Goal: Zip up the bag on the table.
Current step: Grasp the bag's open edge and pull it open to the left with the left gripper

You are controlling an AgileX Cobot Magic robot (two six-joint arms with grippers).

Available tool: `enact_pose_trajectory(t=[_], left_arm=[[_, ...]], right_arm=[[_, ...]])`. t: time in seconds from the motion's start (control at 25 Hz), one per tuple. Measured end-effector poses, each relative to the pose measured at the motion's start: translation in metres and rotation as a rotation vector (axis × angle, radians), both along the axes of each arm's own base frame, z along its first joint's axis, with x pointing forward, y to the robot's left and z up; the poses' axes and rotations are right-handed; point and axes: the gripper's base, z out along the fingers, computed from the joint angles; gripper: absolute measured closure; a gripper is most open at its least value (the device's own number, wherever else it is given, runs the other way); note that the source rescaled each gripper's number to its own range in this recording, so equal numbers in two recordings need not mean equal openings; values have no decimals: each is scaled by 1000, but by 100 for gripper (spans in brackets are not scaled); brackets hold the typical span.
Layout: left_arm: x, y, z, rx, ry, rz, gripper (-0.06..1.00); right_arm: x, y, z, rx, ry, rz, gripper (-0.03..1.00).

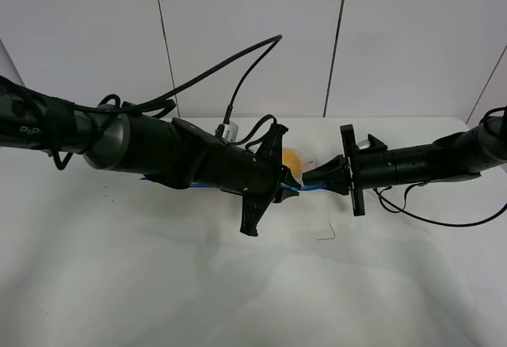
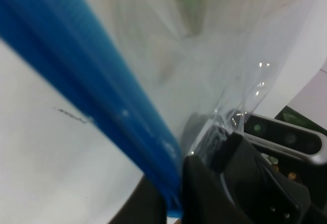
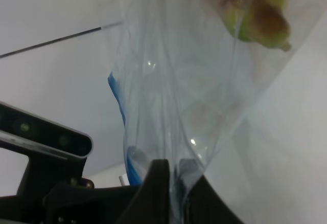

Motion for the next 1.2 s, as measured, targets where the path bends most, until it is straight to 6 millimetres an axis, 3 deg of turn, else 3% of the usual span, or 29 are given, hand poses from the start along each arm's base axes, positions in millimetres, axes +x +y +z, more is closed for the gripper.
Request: enact_pose_trajectory(t=[0.56,0.88,1.2], left_arm=[[8,9,1,-22,23,-14,94],[27,35,1,-27,26,-31,94],[53,79,2,-22,5,-36,94]], right_arm=[[0,0,0,1,0,-1,97],[1,1,0,0,0,-12,97],[2,1,1,9,-1,-24,97]])
